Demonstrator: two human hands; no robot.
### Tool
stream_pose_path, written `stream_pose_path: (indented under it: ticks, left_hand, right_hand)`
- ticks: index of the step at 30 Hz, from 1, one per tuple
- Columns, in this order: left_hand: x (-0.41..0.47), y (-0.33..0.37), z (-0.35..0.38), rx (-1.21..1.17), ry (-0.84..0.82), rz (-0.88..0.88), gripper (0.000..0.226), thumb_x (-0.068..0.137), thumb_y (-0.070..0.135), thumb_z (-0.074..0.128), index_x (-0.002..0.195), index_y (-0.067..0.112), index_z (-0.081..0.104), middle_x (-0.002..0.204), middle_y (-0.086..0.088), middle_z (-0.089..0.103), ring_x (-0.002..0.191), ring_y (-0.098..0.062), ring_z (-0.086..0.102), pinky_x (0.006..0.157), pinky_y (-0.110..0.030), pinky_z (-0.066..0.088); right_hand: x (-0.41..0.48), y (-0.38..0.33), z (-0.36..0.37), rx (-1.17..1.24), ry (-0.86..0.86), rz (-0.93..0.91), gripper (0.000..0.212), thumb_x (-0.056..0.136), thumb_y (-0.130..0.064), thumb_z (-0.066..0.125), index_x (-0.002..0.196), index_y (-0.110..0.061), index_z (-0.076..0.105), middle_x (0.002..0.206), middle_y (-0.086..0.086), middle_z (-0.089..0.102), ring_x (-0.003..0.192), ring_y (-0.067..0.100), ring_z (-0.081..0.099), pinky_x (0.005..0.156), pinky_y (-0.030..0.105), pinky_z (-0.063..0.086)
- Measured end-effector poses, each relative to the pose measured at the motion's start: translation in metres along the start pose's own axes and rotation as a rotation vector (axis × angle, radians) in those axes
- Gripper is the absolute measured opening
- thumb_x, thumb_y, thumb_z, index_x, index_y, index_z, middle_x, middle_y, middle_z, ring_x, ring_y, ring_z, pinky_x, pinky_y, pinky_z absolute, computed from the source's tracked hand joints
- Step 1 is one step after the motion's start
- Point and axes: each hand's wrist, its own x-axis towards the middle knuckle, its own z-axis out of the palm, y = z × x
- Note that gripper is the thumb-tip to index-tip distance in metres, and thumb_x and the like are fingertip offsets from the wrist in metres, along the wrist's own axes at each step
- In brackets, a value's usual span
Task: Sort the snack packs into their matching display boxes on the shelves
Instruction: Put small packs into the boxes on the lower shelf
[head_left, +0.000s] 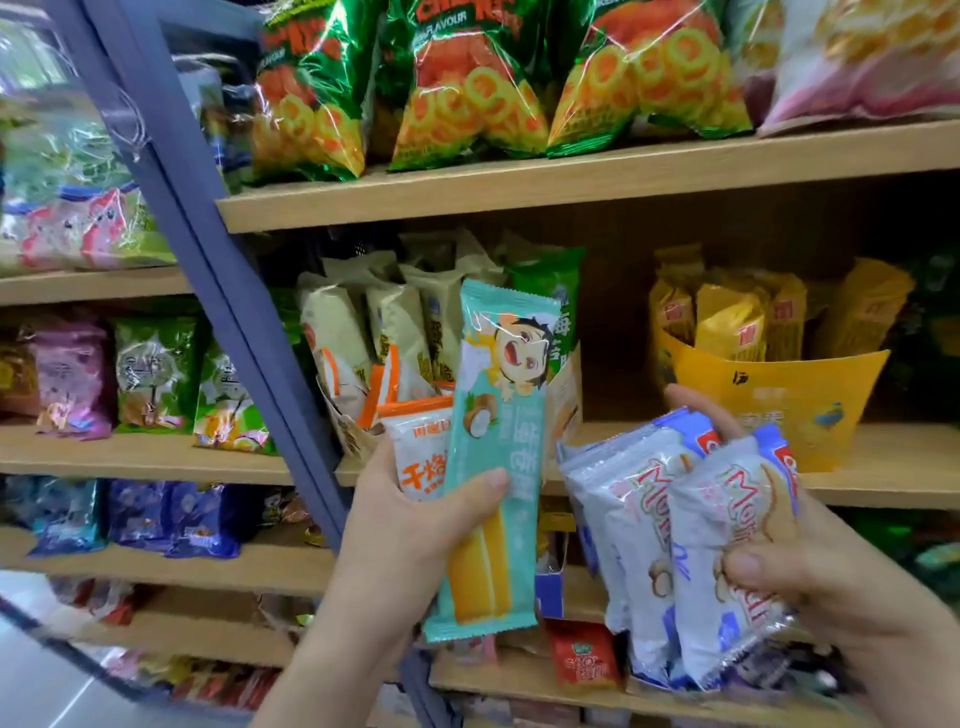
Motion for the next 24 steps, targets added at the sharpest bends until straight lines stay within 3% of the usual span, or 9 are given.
stream_pose_path:
  ticks: [4, 7, 11, 20, 24]
  left_hand:
    - [0.01, 0.009, -0.015, 0.128, 0.004, 0.107, 0.031, 0.068, 0.004, 0.079, 0.095, 0.014, 0.067, 0.082, 0.001, 0.077, 0.071, -0.019, 0.074, 0.053, -0.028, 0.057]
    - [0.024, 0.009, -0.042, 0.3, 0.02, 0.171, 0.03, 0.071, -0.003, 0.08, 0.089, 0.018, 0.067, 0.078, 0.01, 0.076, 0.068, -0.01, 0.073, 0.054, -0.021, 0.057]
    - [0.036, -0.005, -0.06, 0.448, -0.034, 0.157, 0.036, 0.071, 0.0, 0.083, 0.089, 0.026, 0.065, 0.079, 0.019, 0.074, 0.073, -0.005, 0.072, 0.061, -0.019, 0.057]
    - [0.07, -0.023, -0.013, 0.495, -0.223, 0.181, 0.041, 0.076, 0.007, 0.081, 0.092, 0.037, 0.059, 0.079, 0.036, 0.068, 0.079, 0.009, 0.067, 0.065, -0.009, 0.051]
    - [0.087, -0.026, 0.016, 0.534, -0.26, 0.192, 0.036, 0.076, 0.019, 0.083, 0.092, 0.042, 0.059, 0.089, 0.027, 0.068, 0.084, 0.008, 0.067, 0.072, -0.015, 0.056]
  right_hand:
    - [0.003, -0.002, 0.004, 0.046, -0.066, -0.012, 0.101, 0.053, -0.013, 0.094, 0.137, -0.046, 0.049, 0.138, 0.02, 0.057, 0.115, 0.045, 0.061, 0.085, 0.046, 0.056]
    - [0.005, -0.007, 0.001, 0.012, -0.057, 0.024, 0.105, 0.051, -0.013, 0.096, 0.137, -0.048, 0.048, 0.139, 0.023, 0.055, 0.116, 0.049, 0.06, 0.087, 0.05, 0.055]
    - [0.01, -0.011, -0.001, -0.135, -0.026, 0.059, 0.11, 0.042, -0.023, 0.1, 0.134, -0.053, 0.048, 0.138, 0.018, 0.058, 0.118, 0.046, 0.06, 0.091, 0.047, 0.055]
    - [0.007, 0.008, -0.009, -0.061, 0.097, 0.053, 0.109, 0.031, -0.023, 0.102, 0.125, -0.054, 0.057, 0.131, 0.023, 0.061, 0.112, 0.047, 0.062, 0.082, 0.045, 0.058]
    - [0.005, 0.012, -0.011, -0.014, 0.126, 0.051, 0.112, 0.031, -0.021, 0.102, 0.128, -0.053, 0.055, 0.134, 0.021, 0.06, 0.113, 0.049, 0.062, 0.082, 0.046, 0.058]
